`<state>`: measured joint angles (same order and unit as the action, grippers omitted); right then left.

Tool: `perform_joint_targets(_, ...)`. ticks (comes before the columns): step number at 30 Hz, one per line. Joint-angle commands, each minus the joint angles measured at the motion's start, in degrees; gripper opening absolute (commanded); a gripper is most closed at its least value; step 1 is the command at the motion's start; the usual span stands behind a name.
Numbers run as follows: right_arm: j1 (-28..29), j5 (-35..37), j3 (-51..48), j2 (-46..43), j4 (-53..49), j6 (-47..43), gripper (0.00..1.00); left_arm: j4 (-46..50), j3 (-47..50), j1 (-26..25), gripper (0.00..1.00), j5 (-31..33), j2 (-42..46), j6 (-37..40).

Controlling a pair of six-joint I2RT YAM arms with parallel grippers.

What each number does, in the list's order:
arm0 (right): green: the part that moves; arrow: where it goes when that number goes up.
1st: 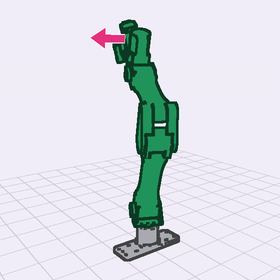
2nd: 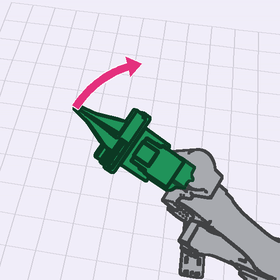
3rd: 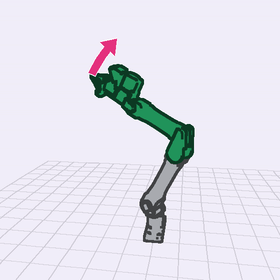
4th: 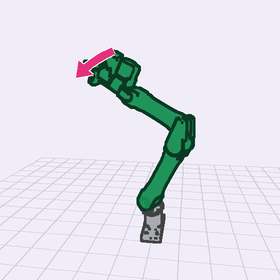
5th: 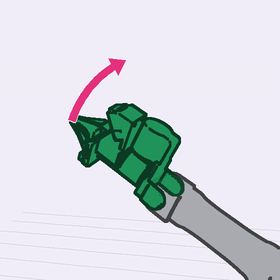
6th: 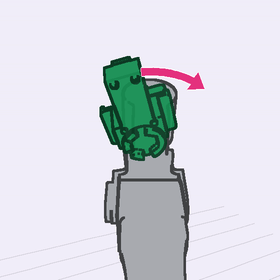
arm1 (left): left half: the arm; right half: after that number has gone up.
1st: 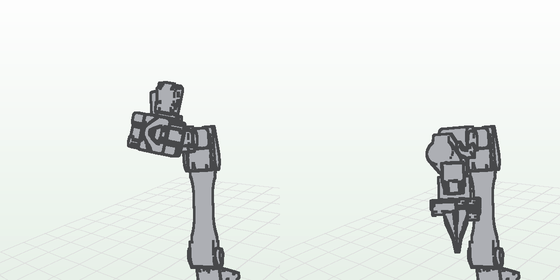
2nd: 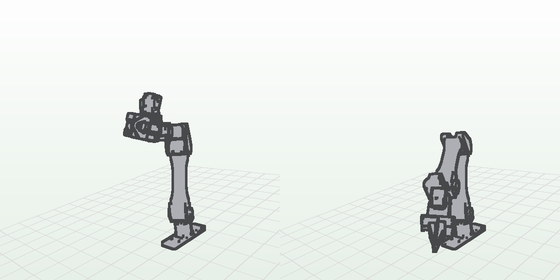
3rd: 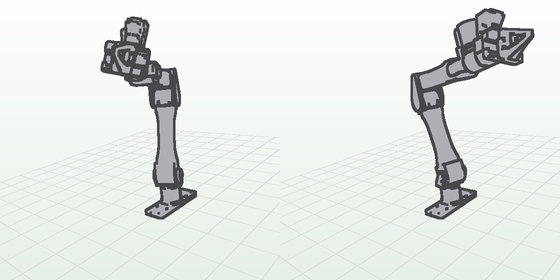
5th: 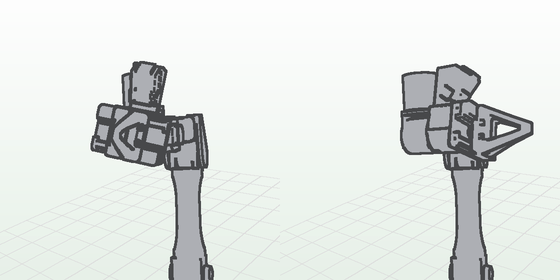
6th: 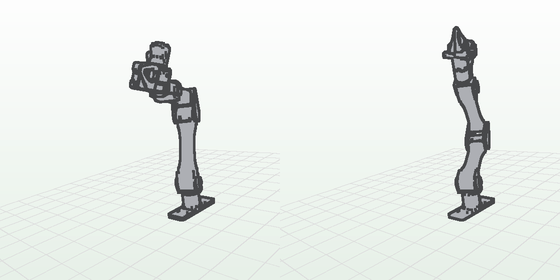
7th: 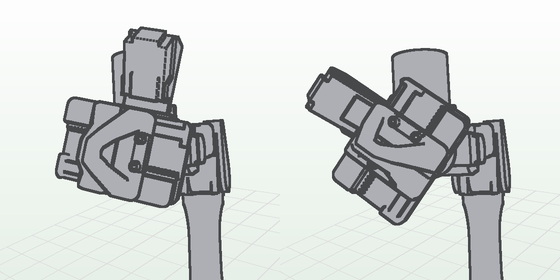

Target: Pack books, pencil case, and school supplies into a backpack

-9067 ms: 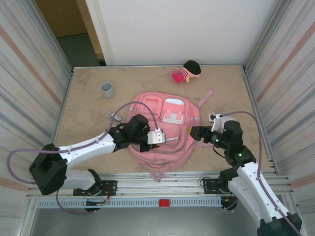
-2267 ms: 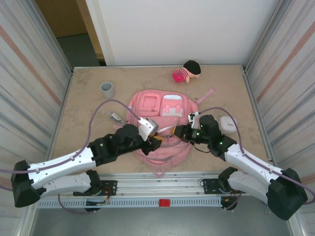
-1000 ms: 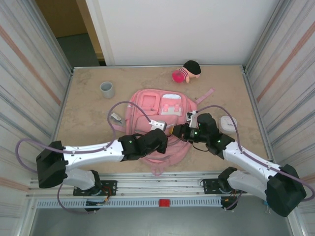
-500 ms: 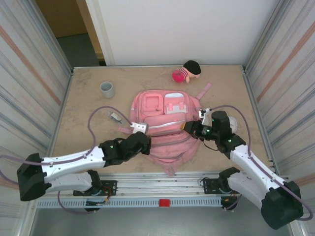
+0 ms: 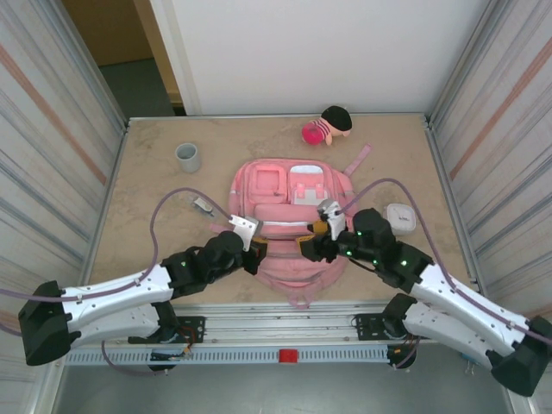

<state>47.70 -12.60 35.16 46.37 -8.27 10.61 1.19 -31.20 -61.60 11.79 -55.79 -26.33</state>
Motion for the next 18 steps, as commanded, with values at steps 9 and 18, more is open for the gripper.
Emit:
perform_joint_targets(9, 2.70, -0.03, 7.73, 20.14, 4.82, -20.76, 0.60, -5.19, -1.30, 0.02, 0.00, -4.56, 2.03, 3.95)
perform_joint_targets(18, 2.32, -0.34, 9.27, 21.36, 4.67, -23.60, 0.00, -0.41, -1.27, 1.25, 0.00, -1.25, 3.47, 2.92)
